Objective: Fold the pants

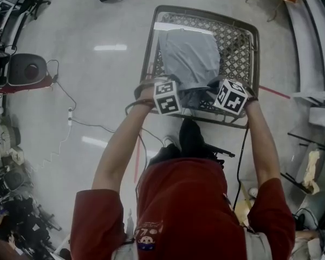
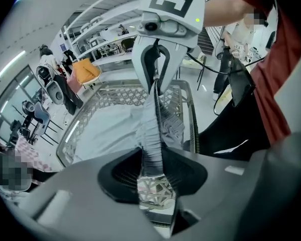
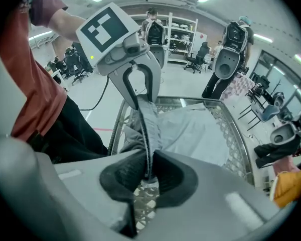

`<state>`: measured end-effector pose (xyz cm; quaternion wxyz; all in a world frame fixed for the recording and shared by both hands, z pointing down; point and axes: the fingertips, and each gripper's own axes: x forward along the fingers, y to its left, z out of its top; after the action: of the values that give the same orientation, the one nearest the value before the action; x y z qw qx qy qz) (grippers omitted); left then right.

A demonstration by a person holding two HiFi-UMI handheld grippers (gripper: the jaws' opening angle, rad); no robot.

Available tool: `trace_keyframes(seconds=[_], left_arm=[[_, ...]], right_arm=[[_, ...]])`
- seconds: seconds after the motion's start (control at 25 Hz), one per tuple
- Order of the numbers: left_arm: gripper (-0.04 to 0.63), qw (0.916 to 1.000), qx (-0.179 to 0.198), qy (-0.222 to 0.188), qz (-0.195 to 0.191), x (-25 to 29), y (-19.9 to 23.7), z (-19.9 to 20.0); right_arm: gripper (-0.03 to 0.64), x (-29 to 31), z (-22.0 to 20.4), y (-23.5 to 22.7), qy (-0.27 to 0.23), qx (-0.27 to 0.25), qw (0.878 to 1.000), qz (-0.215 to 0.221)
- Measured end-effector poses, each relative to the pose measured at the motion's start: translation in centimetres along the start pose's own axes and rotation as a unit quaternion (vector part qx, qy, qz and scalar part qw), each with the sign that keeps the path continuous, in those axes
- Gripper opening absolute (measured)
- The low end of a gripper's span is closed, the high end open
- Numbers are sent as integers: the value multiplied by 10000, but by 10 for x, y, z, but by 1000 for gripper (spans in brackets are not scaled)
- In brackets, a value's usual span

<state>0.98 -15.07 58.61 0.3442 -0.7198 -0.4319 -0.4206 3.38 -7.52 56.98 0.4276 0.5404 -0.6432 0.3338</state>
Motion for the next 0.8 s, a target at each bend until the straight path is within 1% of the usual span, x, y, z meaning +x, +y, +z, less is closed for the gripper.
trace_keyframes(seconds=[0.2,0.36,0.56,0.72,0.8], left_arm=[[129,9999,-128,-24,72,2,48,2],[129,9997,-225,13,107,11,91,2],[129,9989,-446,27,108,32,142,-2],[129,9983,-568,148,72,54,178,-5],[129,9978,-616,220,55,65,196,-12]], right_arm=[[46,1,7,-46,-42,28,10000,1],[46,8,9,-91,-101,153,9998,25],[46,27,8,-146,-166,275,9994,140],[46,44,2,-187,-177,307,9991,227],[46,59,3,-206,-186,358,9988,287]])
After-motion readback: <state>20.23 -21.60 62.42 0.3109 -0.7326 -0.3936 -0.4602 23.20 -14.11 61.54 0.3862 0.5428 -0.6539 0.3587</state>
